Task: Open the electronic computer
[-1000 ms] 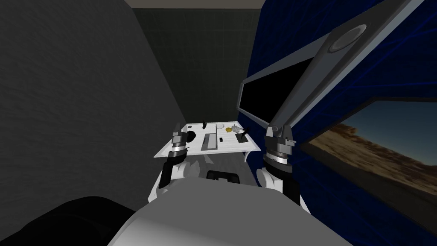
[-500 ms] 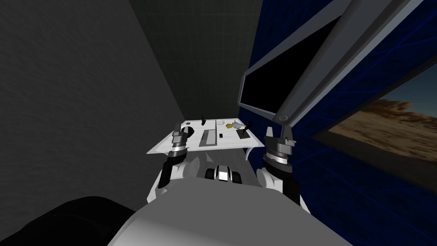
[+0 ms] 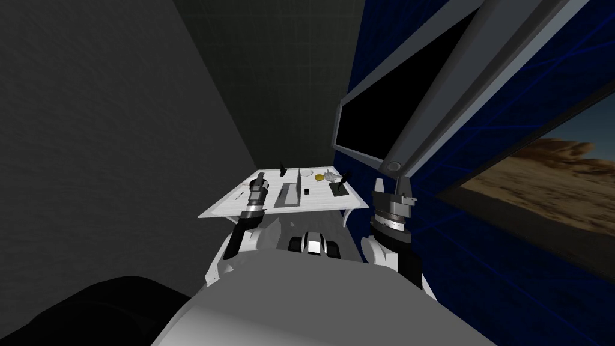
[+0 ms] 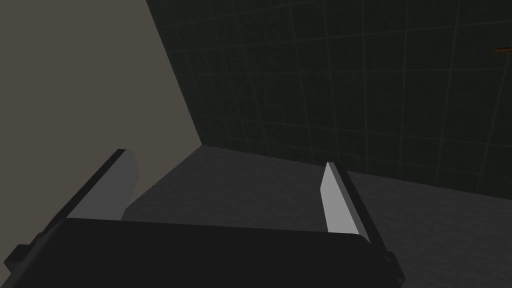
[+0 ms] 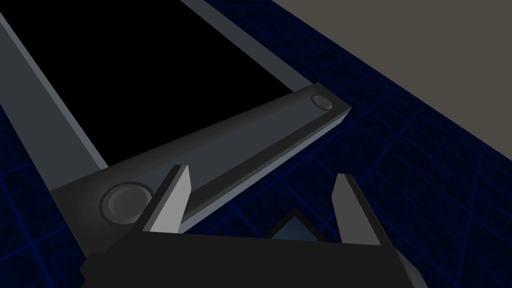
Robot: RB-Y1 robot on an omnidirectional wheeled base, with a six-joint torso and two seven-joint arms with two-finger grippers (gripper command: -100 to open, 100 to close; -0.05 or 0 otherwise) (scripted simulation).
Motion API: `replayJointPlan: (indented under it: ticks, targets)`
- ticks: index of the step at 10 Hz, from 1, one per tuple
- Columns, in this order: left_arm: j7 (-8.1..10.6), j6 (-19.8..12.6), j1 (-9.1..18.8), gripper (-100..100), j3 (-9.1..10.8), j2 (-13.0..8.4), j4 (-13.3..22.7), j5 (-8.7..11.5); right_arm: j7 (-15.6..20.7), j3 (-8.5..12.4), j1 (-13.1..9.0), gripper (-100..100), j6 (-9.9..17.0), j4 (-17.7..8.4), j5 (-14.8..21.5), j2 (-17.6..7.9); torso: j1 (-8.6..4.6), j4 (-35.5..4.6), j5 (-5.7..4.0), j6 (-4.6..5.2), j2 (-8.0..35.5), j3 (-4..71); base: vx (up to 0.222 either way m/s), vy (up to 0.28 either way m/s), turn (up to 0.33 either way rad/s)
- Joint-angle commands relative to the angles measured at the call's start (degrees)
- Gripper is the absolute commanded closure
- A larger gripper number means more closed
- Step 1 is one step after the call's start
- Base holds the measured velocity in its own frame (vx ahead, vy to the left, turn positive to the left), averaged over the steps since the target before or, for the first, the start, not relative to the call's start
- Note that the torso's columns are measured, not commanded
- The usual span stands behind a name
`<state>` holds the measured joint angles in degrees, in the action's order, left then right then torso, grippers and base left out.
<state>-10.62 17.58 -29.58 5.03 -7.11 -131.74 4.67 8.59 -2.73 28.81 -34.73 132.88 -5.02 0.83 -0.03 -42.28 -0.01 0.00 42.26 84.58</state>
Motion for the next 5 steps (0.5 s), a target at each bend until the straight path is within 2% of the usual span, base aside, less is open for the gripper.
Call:
replayJointPlan:
  ticks: [1,5]
  targets:
    - [-0.49,-2.06,-0.63,-100,0.51,-0.16,1.98,-0.81,0.0,0.0,0.0,0,0.0,0.0,0.0,0.0,0.1,0.0,0.03,0.0,0.02,-0.01,0.047,-0.119,0.008]
    - [-1.57,-6.48,-0.79,-100,1.22,0.77,4.93,-2.31,0.0,0.0,0.0,0,0.0,0.0,0.0,0.0,0.01,0.0,0.01,0.0,0.01,0.0,0.044,-0.115,0.005]
